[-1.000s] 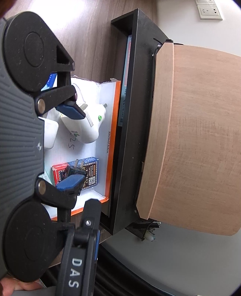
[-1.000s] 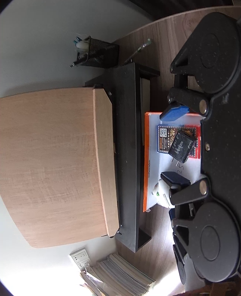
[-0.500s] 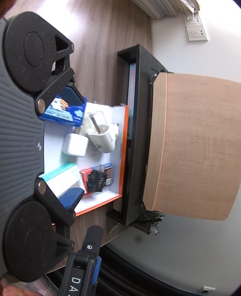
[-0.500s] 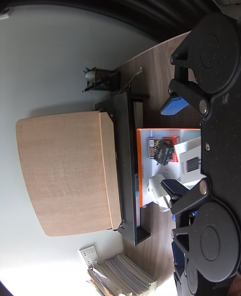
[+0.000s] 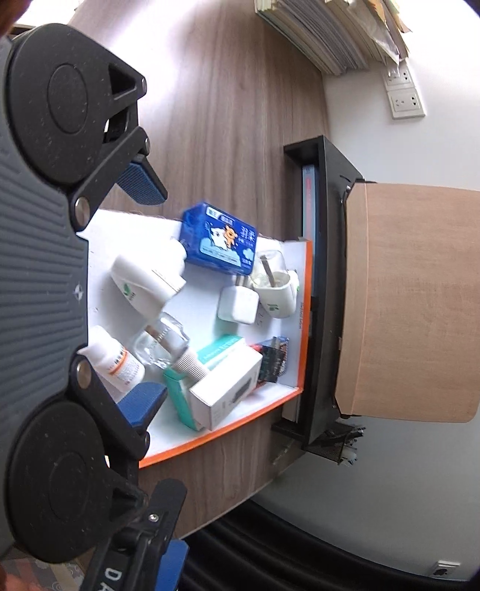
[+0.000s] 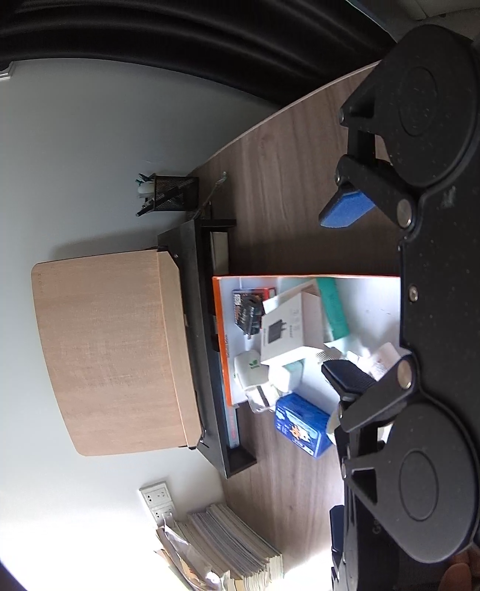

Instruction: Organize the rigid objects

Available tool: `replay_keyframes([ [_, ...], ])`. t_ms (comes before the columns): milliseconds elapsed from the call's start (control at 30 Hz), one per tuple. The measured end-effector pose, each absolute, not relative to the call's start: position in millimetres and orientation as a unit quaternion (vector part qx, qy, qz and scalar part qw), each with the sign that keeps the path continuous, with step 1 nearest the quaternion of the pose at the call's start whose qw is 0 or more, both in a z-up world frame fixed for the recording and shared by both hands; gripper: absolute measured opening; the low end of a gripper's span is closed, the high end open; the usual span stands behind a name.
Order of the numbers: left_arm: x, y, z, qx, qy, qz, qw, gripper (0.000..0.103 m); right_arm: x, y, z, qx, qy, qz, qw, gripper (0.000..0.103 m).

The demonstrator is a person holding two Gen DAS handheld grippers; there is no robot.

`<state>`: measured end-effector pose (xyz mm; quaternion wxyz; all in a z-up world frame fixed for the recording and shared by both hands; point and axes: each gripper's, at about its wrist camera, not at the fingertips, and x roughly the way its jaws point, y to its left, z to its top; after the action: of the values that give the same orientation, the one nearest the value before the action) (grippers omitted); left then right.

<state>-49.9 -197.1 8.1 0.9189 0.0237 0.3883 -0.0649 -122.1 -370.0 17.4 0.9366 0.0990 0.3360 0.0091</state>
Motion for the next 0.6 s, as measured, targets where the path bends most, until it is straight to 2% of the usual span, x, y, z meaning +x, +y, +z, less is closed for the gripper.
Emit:
replay_keyframes([
  [600, -68, -188, 2, 0.041, 0.411, -0.054, 0.909, 0.103, -132, -354, 13, 0.105, 0.361, 0.020, 0.926, 0.098],
])
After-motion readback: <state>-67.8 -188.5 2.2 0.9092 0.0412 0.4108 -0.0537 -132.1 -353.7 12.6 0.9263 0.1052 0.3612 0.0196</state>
